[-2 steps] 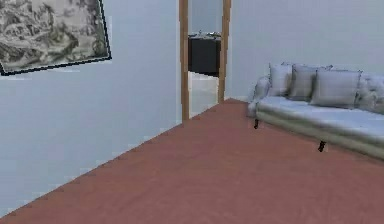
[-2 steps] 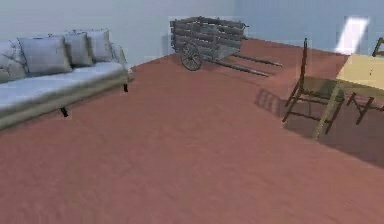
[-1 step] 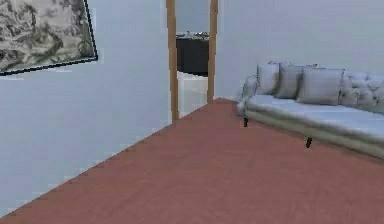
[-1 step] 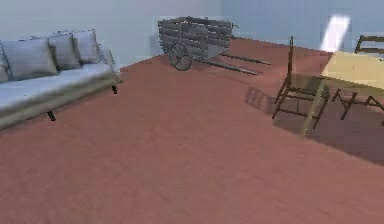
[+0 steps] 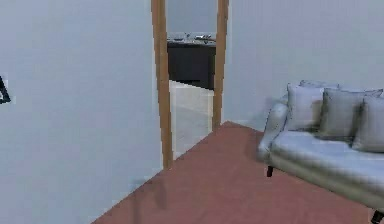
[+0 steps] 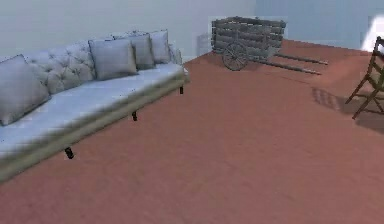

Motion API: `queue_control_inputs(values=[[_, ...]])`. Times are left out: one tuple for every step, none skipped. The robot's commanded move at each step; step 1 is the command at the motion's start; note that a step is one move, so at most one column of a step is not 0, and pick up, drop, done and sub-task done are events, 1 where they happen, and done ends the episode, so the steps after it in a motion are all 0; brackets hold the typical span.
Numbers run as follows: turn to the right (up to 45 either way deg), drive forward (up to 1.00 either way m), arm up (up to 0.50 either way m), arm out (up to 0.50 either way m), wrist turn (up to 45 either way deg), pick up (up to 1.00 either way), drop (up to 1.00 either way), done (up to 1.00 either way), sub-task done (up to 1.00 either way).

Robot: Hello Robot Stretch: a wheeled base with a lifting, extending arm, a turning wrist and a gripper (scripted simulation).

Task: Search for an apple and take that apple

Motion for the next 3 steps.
queue_control_inputs(values=[[0.0, 1.00, 0.00, 0.00, 0.0, 0.00, 0.00, 0.00, 0.00], [0.0, 0.40, 0.00, 0.00, 0.0, 0.00, 0.00, 0.00, 0.00], [33.0, 0.00, 0.00, 0.00, 0.0, 0.00, 0.00, 0.00, 0.00]])
